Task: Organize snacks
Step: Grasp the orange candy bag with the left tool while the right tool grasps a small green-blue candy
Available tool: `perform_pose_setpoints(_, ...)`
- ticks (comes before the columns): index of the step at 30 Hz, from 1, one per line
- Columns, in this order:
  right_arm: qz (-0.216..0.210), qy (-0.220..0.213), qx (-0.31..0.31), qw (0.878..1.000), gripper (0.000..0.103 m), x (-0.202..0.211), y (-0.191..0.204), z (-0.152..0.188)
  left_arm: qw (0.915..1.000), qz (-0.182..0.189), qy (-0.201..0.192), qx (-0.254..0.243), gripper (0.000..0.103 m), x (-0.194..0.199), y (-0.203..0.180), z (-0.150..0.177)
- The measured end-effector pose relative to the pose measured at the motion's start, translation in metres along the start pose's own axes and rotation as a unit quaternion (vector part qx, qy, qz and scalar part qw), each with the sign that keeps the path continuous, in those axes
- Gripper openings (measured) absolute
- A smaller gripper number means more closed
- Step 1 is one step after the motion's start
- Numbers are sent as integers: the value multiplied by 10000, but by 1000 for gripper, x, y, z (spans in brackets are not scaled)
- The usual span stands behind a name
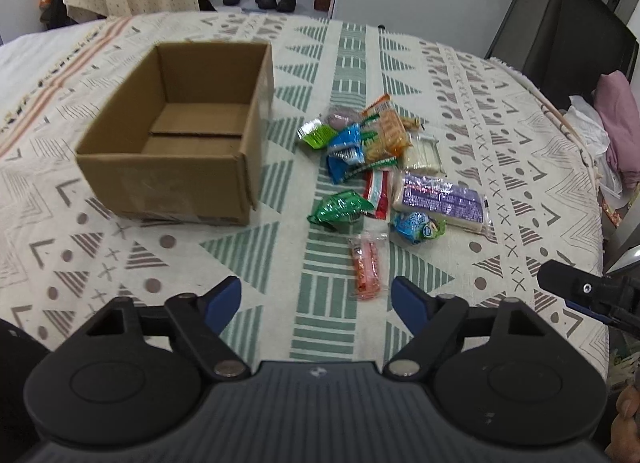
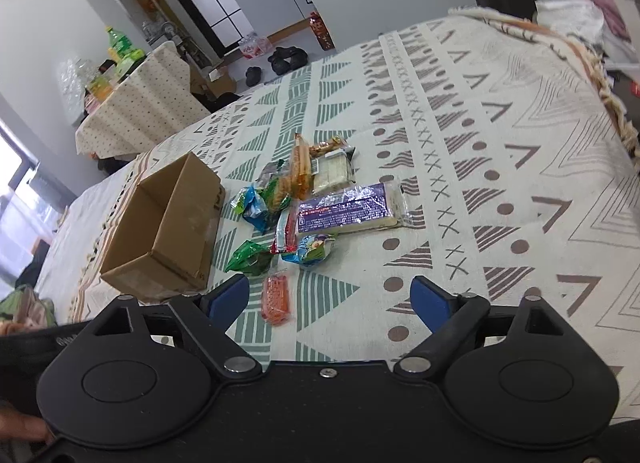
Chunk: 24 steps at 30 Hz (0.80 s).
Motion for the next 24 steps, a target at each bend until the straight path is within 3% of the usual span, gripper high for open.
perform_pose_setpoints(3,-30,63,-101,9999,85,-11,-4,-2,9998,98,114,86,70,-15,-5,-1)
perform_pose_setpoints(9,-248,226,-390,9987,76,-34,-11,-8,9991,253,284,190,62,-44,-19,-5)
perform_pose_setpoints(21,-259,351,-809,9958,70,-71,-27,-21,9958,430,706,405,50,-98,-38,-7)
perform_pose_setpoints(24,-235,378,-911,9948,70,-79,-31,-23,9942,480,847,464,43,-108,-42,-4)
Point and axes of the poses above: each gripper's, at about its wrist camera, not at the fingertips, and x roughly against the way its jaws point, y to its left, z to its underside, the point moved 7 cm from there along -x, roughly the way its jaws point, and after that the axes turned 3 degrees about y, right-handed, at the moved point
